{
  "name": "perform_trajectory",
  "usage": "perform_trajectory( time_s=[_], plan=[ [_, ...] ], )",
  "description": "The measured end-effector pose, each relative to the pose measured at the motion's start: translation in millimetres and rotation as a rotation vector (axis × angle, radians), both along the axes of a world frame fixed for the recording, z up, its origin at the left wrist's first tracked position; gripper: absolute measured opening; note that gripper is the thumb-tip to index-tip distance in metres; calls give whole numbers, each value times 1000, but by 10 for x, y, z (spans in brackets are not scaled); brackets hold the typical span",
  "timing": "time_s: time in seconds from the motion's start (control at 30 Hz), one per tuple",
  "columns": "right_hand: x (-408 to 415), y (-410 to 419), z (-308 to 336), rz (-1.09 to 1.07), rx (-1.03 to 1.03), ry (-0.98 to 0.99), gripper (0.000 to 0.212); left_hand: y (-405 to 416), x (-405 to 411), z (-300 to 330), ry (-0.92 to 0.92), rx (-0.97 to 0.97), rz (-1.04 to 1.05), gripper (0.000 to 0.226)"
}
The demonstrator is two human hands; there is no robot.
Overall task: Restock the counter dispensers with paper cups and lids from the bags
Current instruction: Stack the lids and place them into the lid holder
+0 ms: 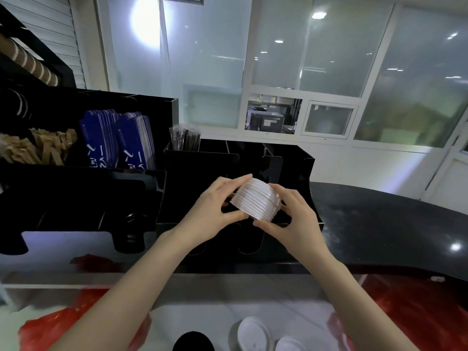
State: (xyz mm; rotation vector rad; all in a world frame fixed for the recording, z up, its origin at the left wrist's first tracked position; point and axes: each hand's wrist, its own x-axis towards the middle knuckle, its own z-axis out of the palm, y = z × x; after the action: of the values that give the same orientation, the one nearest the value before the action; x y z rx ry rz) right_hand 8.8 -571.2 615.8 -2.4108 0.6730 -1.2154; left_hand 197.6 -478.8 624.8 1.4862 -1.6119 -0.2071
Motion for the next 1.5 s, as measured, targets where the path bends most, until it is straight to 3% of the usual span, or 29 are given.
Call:
perform_trajectory(
  time_s=[0.13,0.37,0.77,1.1,1.33,1.5],
  plan=[
    [56,12,-18,-14,-77,72,77,10,49,-74,-215,19,48,87],
    [80,-58,-73,-65,-177,201,91,-102,-71,-16,-478,-103,204,63],
    [311,-88,-155,-261,-419,117,61,-255,-1,-88,-545,-143,261,55],
    [69,-250,-64,59,-136,196,83,-273,30,-173,-461,-121,202,64],
    [134,-164,-168,-76,-392,341,81,-94,36,-240,-423,-66,143,86],
    [254,-94,-339,-114,-540,457,71,-18,7,-396,-463,-105,206,58]
  ],
)
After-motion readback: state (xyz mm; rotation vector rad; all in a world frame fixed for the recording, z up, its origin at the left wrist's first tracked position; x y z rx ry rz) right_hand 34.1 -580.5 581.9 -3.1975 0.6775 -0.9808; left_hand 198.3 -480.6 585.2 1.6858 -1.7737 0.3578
